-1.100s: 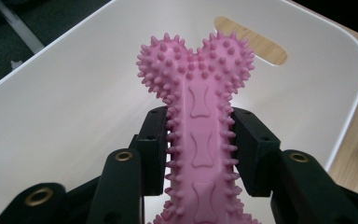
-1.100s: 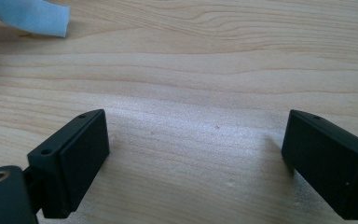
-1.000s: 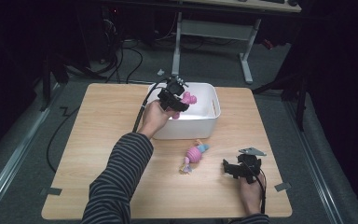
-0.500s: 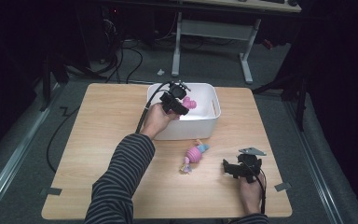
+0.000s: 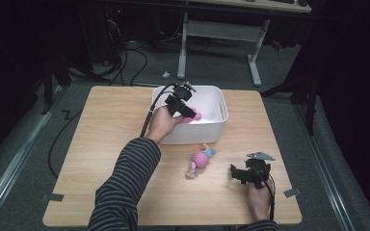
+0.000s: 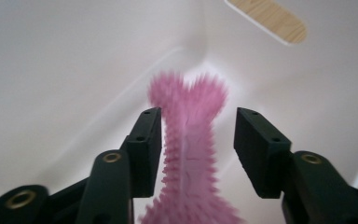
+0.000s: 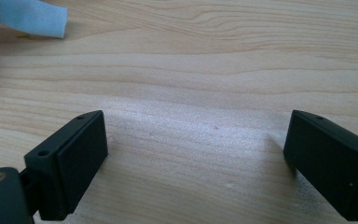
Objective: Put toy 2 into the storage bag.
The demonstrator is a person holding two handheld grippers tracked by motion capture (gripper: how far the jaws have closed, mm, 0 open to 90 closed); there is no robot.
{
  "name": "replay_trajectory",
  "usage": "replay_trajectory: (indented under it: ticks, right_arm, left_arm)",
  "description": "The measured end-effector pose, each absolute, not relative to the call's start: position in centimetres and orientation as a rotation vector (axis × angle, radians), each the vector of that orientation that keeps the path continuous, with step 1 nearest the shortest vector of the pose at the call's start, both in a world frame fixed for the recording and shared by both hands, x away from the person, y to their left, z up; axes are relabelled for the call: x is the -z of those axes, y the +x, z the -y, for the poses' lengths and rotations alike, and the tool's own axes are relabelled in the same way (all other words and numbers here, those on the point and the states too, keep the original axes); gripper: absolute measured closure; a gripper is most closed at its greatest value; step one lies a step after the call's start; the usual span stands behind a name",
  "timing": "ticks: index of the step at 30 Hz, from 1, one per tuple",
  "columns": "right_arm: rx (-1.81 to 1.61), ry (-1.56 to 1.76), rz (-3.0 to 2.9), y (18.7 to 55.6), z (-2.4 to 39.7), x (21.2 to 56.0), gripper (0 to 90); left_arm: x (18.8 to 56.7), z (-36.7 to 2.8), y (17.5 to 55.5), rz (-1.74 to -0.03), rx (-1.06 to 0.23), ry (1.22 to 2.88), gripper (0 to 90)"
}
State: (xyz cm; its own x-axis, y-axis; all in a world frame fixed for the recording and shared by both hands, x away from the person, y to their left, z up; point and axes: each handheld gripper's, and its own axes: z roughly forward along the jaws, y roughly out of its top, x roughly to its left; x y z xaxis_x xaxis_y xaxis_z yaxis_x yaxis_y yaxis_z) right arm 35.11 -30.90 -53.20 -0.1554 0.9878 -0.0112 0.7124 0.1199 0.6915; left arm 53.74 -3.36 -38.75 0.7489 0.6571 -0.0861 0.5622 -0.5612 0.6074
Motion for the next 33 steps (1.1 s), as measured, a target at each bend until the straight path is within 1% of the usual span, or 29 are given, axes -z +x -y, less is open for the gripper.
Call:
replay_trajectory:
  ticks: [3,4,7,13,16,22,33]
  right_arm:
    - [-0.763,1.641,-1.928,35.1,30.9,53.2,5.9]
    - [-0.762,1.641,-1.928,35.1,30.9,53.2,6.0]
    - [-0.761,1.640,-1.928,35.1,30.9,53.2,6.1]
    - [-0.762,1.640,-1.927,35.1,30.9,53.2,6.1]
    - [-0.761,1.639,-1.927,35.1,30.9,53.2,6.2]
    - [-0.762,1.639,-1.927,35.1,30.9,53.2,6.2]
    - [-0.763,1.641,-1.926,35.1,30.9,53.2,6.2]
  left_arm:
    - [38.7,3.2,53.6,-0.910,-0.219,2.330,48.2]
    - [38.7,3.1,53.5,-0.917,-0.231,2.330,46.2]
    - [38.5,2.9,53.3,-0.915,-0.238,2.317,45.2]
    - [36.7,2.3,52.0,-0.877,-0.287,2.284,41.3]
    - [35.8,1.0,50.8,-0.880,-0.307,2.222,39.3]
    - [34.9,-1.0,50.1,-0.906,-0.324,2.187,36.9]
    - [34.4,-4.9,48.4,-0.945,-0.359,2.102,36.3]
